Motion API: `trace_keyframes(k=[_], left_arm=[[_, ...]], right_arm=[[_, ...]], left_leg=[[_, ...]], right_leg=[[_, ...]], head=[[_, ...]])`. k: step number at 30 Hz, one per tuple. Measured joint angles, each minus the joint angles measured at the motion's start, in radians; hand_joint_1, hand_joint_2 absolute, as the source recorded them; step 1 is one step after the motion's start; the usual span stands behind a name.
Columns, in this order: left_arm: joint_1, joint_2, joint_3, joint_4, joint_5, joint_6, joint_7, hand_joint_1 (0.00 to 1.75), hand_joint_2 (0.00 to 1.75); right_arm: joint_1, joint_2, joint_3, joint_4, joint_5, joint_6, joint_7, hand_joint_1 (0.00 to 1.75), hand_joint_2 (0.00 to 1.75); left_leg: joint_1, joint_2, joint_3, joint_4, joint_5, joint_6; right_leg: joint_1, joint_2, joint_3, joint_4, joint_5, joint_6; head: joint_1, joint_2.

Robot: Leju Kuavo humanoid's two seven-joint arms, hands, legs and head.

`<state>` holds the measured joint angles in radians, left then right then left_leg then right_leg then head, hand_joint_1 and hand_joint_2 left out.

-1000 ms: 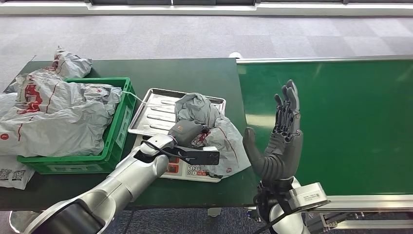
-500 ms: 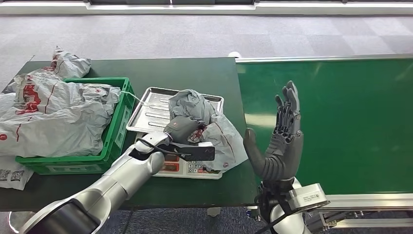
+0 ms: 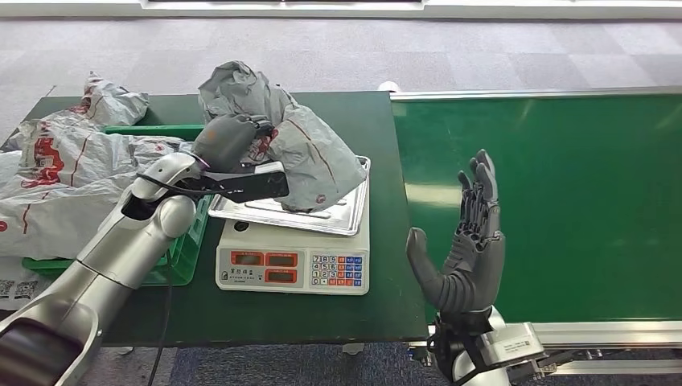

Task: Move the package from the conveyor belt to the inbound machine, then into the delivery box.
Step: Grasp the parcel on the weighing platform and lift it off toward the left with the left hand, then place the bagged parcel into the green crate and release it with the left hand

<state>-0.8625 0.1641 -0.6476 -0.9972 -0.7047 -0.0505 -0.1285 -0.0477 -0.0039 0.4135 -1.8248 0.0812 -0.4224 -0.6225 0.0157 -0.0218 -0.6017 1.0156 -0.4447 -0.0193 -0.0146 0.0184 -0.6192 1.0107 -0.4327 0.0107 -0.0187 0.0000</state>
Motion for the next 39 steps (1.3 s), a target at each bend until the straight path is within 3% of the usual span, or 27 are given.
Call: trace_keyframes(k=[16,29,33,39], left_arm=[[-0.012,0.107,-0.001,-0.088,0.077,-0.006,0.013,1.75,1.75],[-0.021,0.146,-0.001,-0.026,0.006,0.029,0.043,1.75,1.75],[-0.049,0.154,0.005,0.072,-0.061,0.095,0.081,1.75,1.75],[-0.107,0.165,0.081,0.365,-0.126,0.203,0.115,1.75,1.75]], right_arm=[[0.018,-0.014,0.0,-0.008,-0.007,-0.021,-0.004,0.0,1.75],[0.032,-0.032,0.0,-0.024,-0.008,-0.049,-0.006,0.0,1.75],[0.06,-0.039,0.0,-0.045,-0.003,-0.061,-0.009,0.0,1.75],[0.117,-0.038,0.0,-0.08,0.051,-0.05,-0.005,0.0,1.75]], left_leg=[[0.0,0.0,0.0,0.0,0.0,0.0],[0.0,0.0,-0.001,0.0,0.0,0.0],[0.0,0.001,-0.001,0.0,0.0,0.0],[0.001,0.004,0.0,-0.001,-0.001,-0.002]], right_leg=[[0.0,0.0,-0.001,0.0,0.0,0.0],[0.0,0.0,-0.001,0.0,0.0,0.0],[0.0,0.0,-0.002,0.0,0.0,0.0],[0.001,0.004,-0.003,0.0,0.0,-0.002]], head=[[0.0,0.0],[0.0,0.0],[0.0,0.0],[0.0,0.0]])
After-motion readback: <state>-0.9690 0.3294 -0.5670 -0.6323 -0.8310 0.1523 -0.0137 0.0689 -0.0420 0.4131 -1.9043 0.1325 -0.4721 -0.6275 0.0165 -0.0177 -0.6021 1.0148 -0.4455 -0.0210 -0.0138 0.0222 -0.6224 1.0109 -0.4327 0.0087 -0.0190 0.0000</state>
